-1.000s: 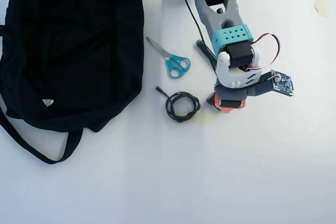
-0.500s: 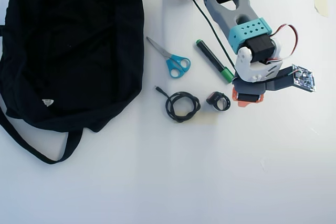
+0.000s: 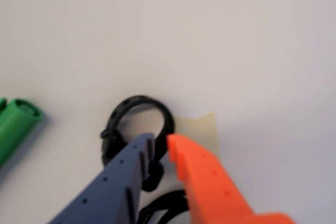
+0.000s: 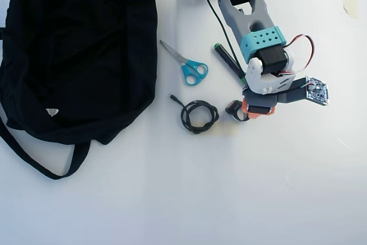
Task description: Put the bike light into the black bag
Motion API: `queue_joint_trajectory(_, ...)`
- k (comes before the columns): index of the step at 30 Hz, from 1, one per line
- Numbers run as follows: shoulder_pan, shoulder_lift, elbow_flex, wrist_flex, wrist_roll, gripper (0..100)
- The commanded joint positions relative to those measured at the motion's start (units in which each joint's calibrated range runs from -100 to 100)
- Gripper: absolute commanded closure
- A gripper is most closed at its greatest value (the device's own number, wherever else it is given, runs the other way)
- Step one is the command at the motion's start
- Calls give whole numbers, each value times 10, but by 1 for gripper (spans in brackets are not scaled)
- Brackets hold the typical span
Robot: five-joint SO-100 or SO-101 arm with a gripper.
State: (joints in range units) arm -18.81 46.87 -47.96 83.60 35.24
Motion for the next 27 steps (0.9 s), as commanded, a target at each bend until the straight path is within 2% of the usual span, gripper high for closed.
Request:
queue_joint_trajectory(1, 10, -6, 6, -6, 6, 87)
queue_joint_trajectory(5, 12, -6, 6, -6, 13, 83)
queue_joint_trajectory(14, 12, 31, -3, -43, 13, 82)
queue_joint_trajectory(20, 14, 38, -3, -53, 13, 69)
queue_joint_trajectory(27, 14, 38, 5, -48, 12, 69)
